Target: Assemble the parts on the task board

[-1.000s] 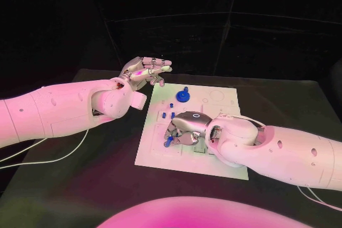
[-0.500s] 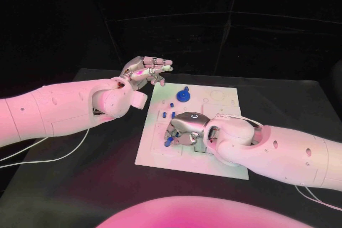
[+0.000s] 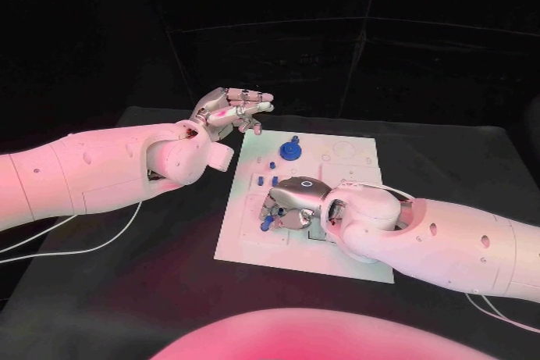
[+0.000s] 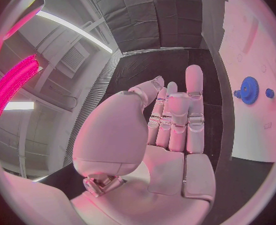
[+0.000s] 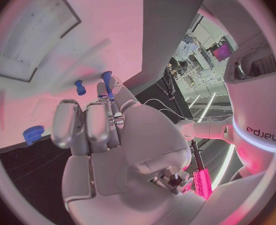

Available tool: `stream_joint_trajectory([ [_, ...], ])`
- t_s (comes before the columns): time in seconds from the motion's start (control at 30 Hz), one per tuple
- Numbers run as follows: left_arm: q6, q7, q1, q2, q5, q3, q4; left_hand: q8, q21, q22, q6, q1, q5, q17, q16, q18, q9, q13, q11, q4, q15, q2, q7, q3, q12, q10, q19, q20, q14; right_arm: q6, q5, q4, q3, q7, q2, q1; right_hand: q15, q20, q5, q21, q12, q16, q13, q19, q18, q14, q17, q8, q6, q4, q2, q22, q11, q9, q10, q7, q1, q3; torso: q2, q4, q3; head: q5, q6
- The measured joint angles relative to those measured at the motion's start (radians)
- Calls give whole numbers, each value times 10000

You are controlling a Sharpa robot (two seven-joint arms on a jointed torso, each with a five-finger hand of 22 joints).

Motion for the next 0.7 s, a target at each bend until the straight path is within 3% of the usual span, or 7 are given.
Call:
stream_joint_trajectory([
  [0.17, 1, -2, 0, -3, 0, 0, 2, 0, 0, 0, 0, 0, 0, 0, 0, 0, 0, 0, 0, 0, 0, 0, 0, 0, 0, 0, 0, 0, 0, 54, -50, -13, 0, -59, 58, -1, 0, 34, -1, 0, -105, 0, 1, -34, 0, 0, -23, -20, -17, 30, -116, -20, 1, 14, -2, -1, -188, 30, -1, 0, 0, 8, -11],
  [0.4, 2, -5, 1, -7, 0, 0, 8, 0, 0, 0, 0, 0, 0, 0, 0, 0, 0, 0, 0, 0, 0, 0, 0, 0, 0, 0, 0, 0, 0, 297, -98, -65, 0, -143, 151, 0, 130, 195, 4, -153, -431, -77, -6, -312, 1, 15, -320, -24, -510, 112, -305, -403, 230, -12, -388, 250, -765, 26, -1, 0, -4, 13, -23],
  [0.57, 2, -9, 3, -16, 0, 0, 9, 0, 0, 1, 0, 0, 0, 0, 0, 0, 0, 0, 0, 0, 0, 0, 0, 0, 0, 0, 0, 0, 0, 376, -114, -83, -6, -174, 163, -7, 163, 248, 4, -224, -485, -124, -12, -365, 1, -16, -377, -24, -1058, 176, -583, -505, 284, -14, -539, 216, -1000, -132, -7, 1, -4, 13, -26],
  [0.7, 4, -13, 3, -17, 0, 1, 9, 0, 0, 1, 0, 0, 0, 0, 0, 0, 0, 0, 0, 0, 0, 0, 0, 0, 0, 0, 0, 0, 0, 347, -115, -69, -6, -174, 182, -10, 163, 248, 3, -224, -485, -124, -12, -365, 1, -16, -374, -24, -1256, 174, -605, -505, 247, -14, -576, 177, -1022, -185, -8, 1, -4, 13, -19],
])
